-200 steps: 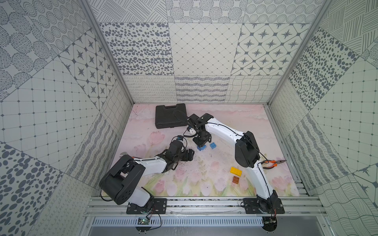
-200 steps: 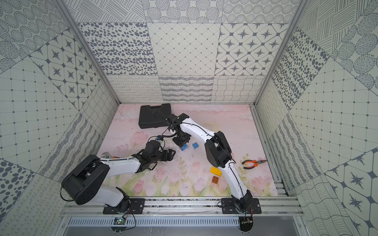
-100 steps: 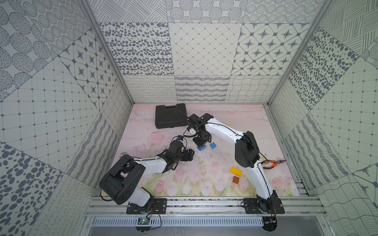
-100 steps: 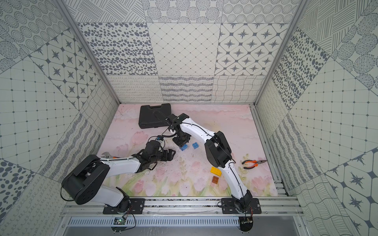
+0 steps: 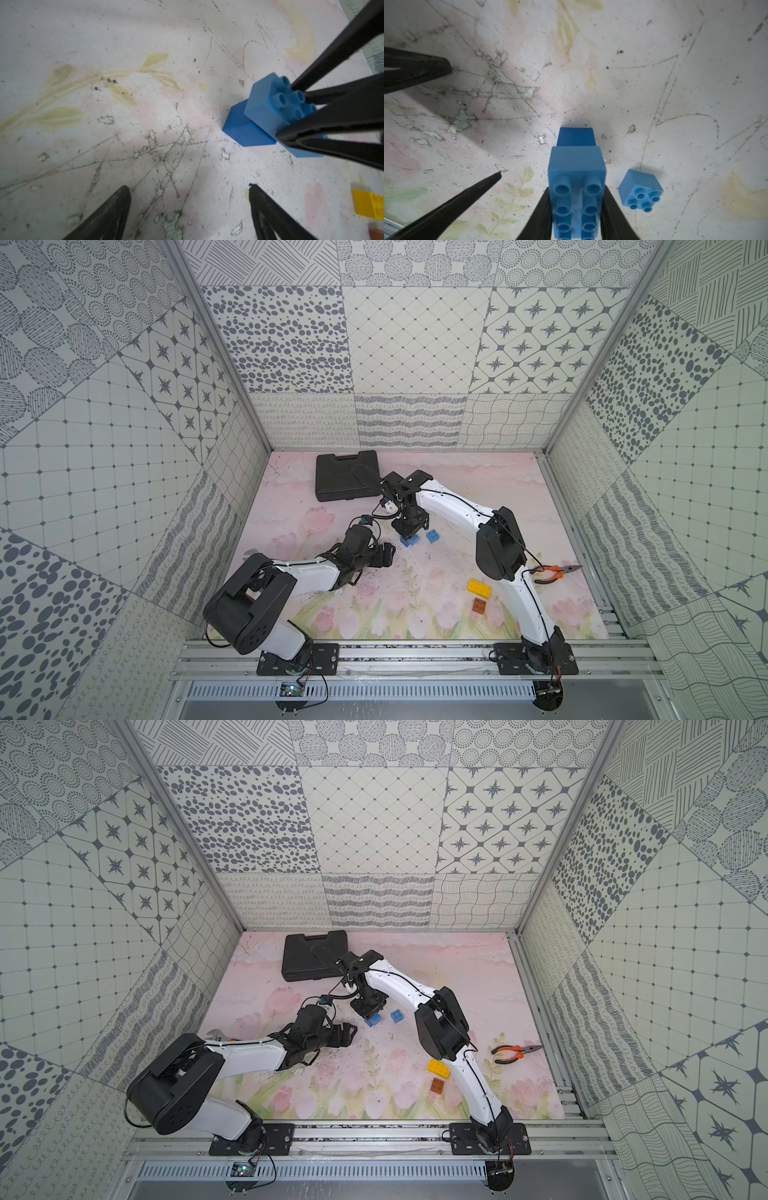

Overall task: Assemble the letter f with lego
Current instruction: Assemble the lego brick at the center of the board.

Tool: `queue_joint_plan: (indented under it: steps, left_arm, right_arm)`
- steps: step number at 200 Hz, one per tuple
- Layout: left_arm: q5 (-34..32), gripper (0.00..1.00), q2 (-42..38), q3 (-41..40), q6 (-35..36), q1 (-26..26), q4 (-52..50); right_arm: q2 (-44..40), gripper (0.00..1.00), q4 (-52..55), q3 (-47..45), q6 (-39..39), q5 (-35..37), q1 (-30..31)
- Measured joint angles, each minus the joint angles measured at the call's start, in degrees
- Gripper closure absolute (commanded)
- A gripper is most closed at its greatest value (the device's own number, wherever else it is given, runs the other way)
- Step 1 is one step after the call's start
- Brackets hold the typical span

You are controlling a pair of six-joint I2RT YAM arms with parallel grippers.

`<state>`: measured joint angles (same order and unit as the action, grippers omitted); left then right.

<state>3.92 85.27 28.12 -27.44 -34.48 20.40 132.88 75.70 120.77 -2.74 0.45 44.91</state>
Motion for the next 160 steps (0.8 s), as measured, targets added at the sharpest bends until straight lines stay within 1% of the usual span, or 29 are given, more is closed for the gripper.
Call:
queue_joint_plan:
  steps: [71, 160]
  left_arm:
    - [-0.02, 0.1, 0.07, 0.04, 0.02, 0.0, 0.0]
    - [0.0, 0.1, 0.07, 0.04, 0.22, 0.0, 0.02]
  right_arm:
    - [0.98, 0.79, 1.27, 1.55, 0.87, -0.09, 0.02]
    - [2.19, 0.77, 3.48, 4.31, 1.05, -0.02, 0.02]
